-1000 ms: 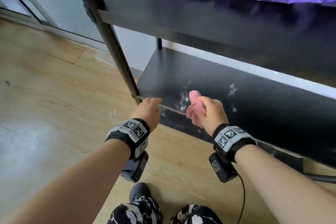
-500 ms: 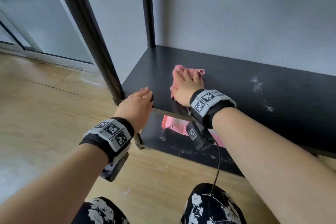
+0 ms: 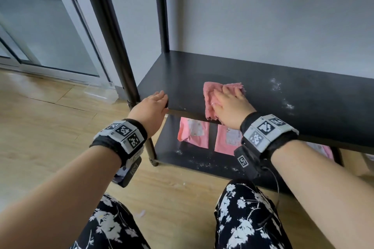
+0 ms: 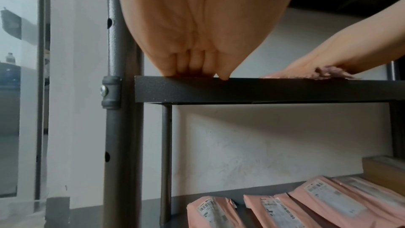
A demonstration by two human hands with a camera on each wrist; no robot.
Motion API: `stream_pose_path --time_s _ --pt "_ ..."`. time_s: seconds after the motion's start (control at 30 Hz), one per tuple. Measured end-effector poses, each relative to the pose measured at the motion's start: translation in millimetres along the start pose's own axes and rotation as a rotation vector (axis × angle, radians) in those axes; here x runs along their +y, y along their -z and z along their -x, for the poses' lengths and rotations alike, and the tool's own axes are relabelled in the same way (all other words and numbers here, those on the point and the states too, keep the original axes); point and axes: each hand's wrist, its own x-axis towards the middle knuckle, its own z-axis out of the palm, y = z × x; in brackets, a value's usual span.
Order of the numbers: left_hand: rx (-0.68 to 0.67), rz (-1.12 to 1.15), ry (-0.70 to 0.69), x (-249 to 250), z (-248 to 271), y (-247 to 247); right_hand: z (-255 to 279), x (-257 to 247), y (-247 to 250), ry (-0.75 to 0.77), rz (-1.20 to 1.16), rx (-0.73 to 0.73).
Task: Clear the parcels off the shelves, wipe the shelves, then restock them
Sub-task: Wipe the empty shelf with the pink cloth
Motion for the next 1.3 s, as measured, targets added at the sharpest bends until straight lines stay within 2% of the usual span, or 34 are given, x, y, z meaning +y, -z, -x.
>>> stream_pose_path --time_s 0.13,0.23,0.3,0.37,0.47,0.53,0.63,0.8,0.9,0.97,1.03,1.17,1.23,1.3 --pt "0.010 0.001 -0.003 -6 -3 -5 -8 -56 -6 -0.039 -0.049 0.027" --pt "0.037 0.095 -0.056 -8 -4 1 4 -91 -8 0.093 -0.040 0.080" --pt "0.152 0.178 -0.054 -12 2 9 12 -90 -15 0.174 -0.025 0.103" --pt "0.293 0.231 0.077 -23 12 14 15 -72 -15 0.221 -0.017 0.097" --pt "0.438 0.255 0.327 -39 25 23 5 -52 -8 0.132 -0.030 0.080" --pt "0.397 0.275 0.456 -45 26 27 -7 -63 -3 0.043 -0.070 0.058" --pt "0.342 0.292 0.433 -46 18 32 -22 -106 1 -0.003 -0.060 -0.006" --pt "0.356 0.326 0.463 -46 5 37 -29 -155 -8 0.195 -0.012 -0.011" --pt "0.317 0.291 0.456 -51 2 35 -19 -144 -9 0.355 0.034 0.024" --pt "0.291 0.263 0.452 -54 0 36 -16 -123 -1 0.441 0.098 -0.019" --pt "0.281 0.248 0.454 -56 0 37 -16 -105 12 0.418 0.143 -0.046" --pt "0.236 0.218 0.459 -54 1 42 -29 -100 37 0.205 0.137 -0.108" --pt "0.224 0.204 0.462 -54 1 44 -38 -115 40 0.205 0.111 -0.135" --pt "0.219 0.206 0.453 -54 1 46 -37 -135 43 0.274 0.080 -0.178"
